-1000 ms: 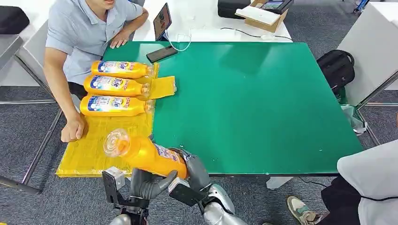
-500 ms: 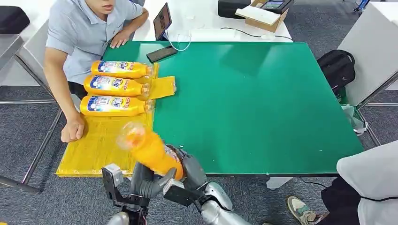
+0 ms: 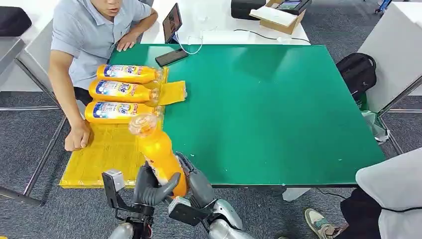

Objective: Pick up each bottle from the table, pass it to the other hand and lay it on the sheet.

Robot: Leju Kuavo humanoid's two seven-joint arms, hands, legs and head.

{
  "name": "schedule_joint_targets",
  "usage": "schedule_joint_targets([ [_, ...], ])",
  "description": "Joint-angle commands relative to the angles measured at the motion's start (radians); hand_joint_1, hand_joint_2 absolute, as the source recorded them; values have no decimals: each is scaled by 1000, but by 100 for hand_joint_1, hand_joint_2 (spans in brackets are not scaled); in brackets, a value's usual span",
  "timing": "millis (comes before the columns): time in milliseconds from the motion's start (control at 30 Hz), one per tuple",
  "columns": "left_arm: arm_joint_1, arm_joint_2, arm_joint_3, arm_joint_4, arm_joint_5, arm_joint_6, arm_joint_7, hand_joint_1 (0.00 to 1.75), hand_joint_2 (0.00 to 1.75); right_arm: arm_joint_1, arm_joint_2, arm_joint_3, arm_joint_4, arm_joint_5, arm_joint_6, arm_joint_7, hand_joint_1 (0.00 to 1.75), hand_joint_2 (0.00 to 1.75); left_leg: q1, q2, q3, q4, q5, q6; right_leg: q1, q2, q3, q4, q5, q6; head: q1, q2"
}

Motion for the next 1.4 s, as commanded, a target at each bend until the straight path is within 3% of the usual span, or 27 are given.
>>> schedule_joint_targets([
  [33,-58,53,173,41,-295,214,-3,175,175,58,-49,-20,-37,-32,-27,-29,0,0,0,-1,2,-1,0,-1,1,-2,2,-1,0,-1,0,0],
  [200,-82,83,261,90,-480,260,15,175,175,89,-60,-55,-82,-25,-26,-27,0,0,1,-1,3,-1,0,-2,2,-2,4,-1,-1,-3,0,0],
  [400,-185,136,294,273,-820,252,131,175,175,126,-53,-101,-137,-14,-17,-21,0,0,0,-1,2,-1,0,-1,0,-2,2,-1,-1,-2,0,0],
  [467,-252,161,259,393,-1000,266,203,175,175,123,-45,-95,-134,-17,14,-19,0,0,1,-2,3,-1,0,-1,1,-3,3,-1,-1,-2,0,0],
  [600,-339,172,237,534,-1061,214,209,175,175,116,-32,-81,-124,-15,26,-21,0,0,2,-3,5,-1,0,-2,2,-4,6,-1,-1,-3,0,0],
  [700,-448,194,180,709,-1244,193,298,175,175,107,-21,-63,-106,-20,74,-20,0,0,2,-2,4,-1,0,-2,2,-4,5,-1,-1,-3,0,0],
  [767,-497,186,171,771,-1278,167,311,175,175,88,-25,-45,-84,-18,85,-23,0,0,1,-2,3,-1,1,-1,1,-3,3,0,-1,-2,0,0],
  [1100,-503,180,169,785,-1286,169,316,175,175,81,-25,-47,-73,-23,85,-27,0,0,1,1,4,-1,1,-2,1,0,4,0,0,-2,0,0],
  [1200,-540,182,131,836,-1358,107,343,175,175,74,-20,-35,-65,-33,109,-38,0,0,1,1,5,-1,1,-2,1,0,4,1,1,-2,0,0],
  [1233,-550,178,125,849,-1367,89,341,159,175,73,-18,-32,-65,-36,115,-38,0,0,1,2,5,-1,1,-2,1,0,4,1,0,-3,0,0],
  [1267,-557,175,121,857,-1372,80,339,42,175,72,-18,-30,-65,-36,117,-37,0,0,1,1,5,-1,1,-2,1,0,4,2,0,-2,0,0],
  [1300,-568,166,117,869,-1373,60,335,0,175,74,-18,-28,-60,-35,116,-33,0,0,1,1,5,-1,1,-2,1,0,4,2,0,-2,0,0],
  [1400,-545,143,172,822,-1255,0,246,0,175,78,-18,-33,-46,-44,116,-36,0,0,1,1,5,-1,2,-3,1,0,4,2,1,-2,0,0],
])
